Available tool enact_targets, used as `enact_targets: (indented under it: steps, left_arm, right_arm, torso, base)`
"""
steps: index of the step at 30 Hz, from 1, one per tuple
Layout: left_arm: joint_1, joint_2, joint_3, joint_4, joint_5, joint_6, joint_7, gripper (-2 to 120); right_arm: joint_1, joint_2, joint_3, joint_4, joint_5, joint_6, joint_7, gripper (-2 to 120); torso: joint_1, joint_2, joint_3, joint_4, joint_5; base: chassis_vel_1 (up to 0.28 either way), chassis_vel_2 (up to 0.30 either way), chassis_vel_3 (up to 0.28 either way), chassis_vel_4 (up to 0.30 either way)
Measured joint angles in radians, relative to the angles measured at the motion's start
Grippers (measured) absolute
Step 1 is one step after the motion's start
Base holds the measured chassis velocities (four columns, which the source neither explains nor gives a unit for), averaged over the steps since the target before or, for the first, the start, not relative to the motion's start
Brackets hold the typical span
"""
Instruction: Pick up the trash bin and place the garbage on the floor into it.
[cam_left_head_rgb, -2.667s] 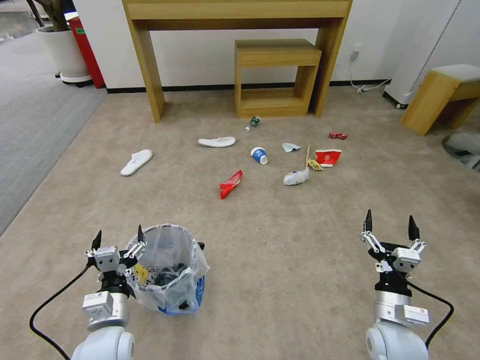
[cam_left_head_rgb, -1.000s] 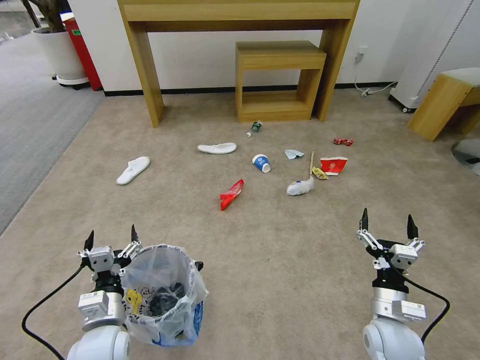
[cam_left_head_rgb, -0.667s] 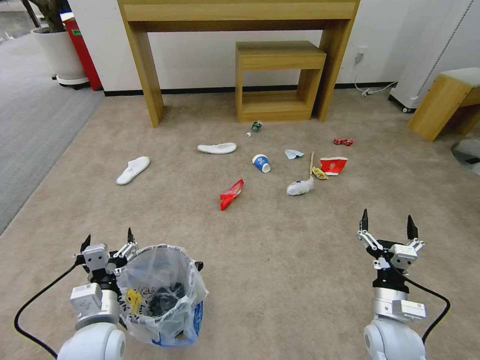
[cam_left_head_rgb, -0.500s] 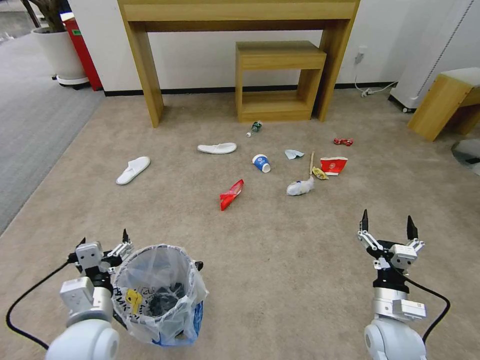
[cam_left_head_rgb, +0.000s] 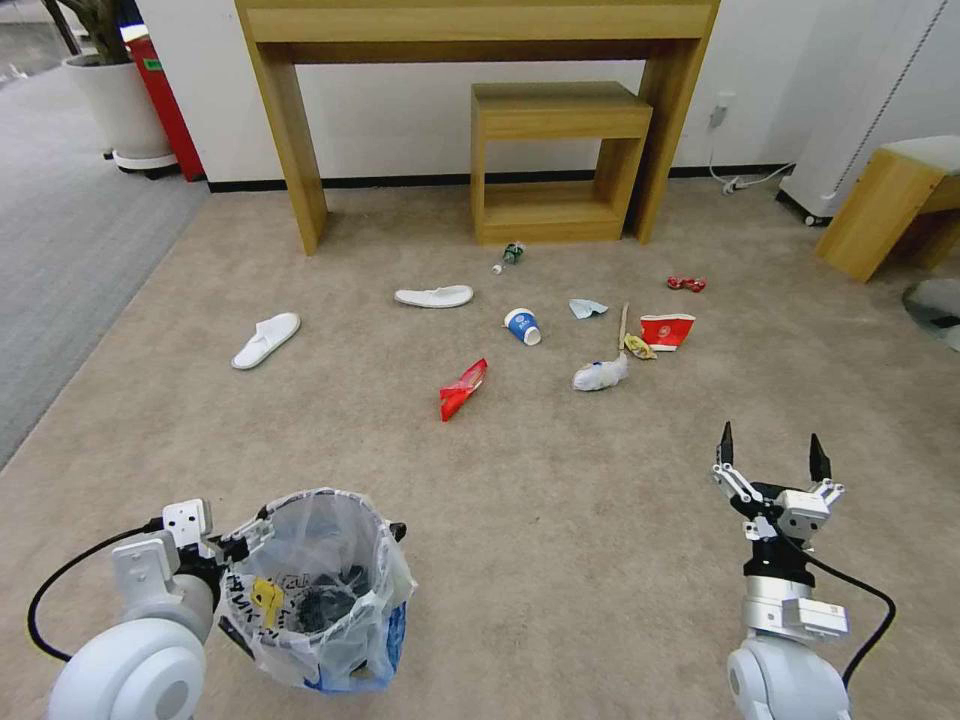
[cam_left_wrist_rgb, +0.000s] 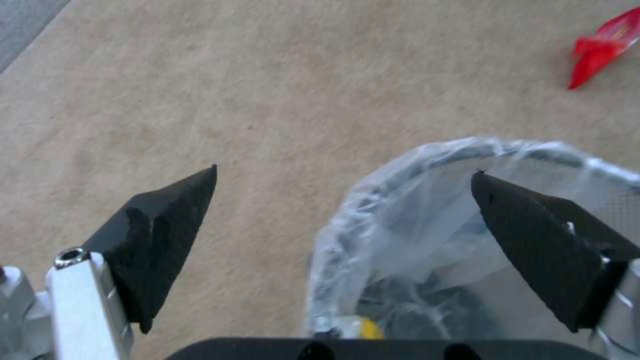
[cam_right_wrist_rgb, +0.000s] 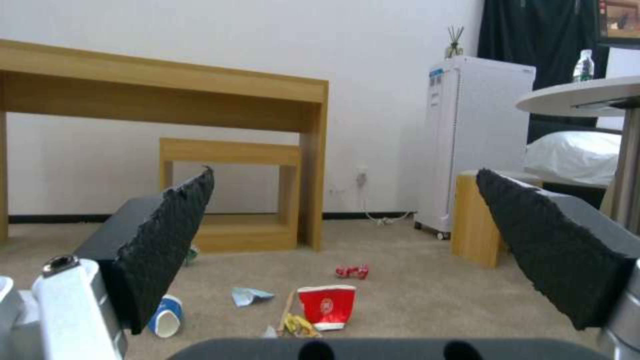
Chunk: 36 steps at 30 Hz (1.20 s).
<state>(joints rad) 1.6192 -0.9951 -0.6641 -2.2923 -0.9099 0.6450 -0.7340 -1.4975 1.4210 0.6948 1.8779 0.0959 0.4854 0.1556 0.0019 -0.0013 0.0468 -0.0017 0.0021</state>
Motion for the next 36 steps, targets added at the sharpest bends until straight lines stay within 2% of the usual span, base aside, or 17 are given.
enact_targets:
  steps: [3,14,36]
  left_arm:
    - [-0.012,0.045,0.005,-0.003,-0.118,0.027,-0.064,100]
    - [-0.040,0.105,0.055,0.055,-0.201,0.049,-0.131,100]
    - [-0.055,0.115,0.135,0.084,-0.227,0.064,-0.167,100]
  right_arm:
    - [0.001,0.004,-0.002,-0.001,-0.002,0.000,0.000,100]
    - [0.004,0.006,0.002,0.000,-0.003,-0.008,0.000,100]
    - [0.009,0.008,0.005,0.002,0.001,-0.014,0.003,100]
  torso:
    - [0.000,0.000,0.000,-0.0001,0.0001]
    - [0.000,0.000,0.000,0.0000,0.0001]
    - [0.000,0.000,0.000,0.0000,0.0002]
  base:
    - [0.000,0.000,0.000,0.000]
    - [0.000,0.000,0.000,0.000]
    - [0.000,0.000,0.000,0.000]
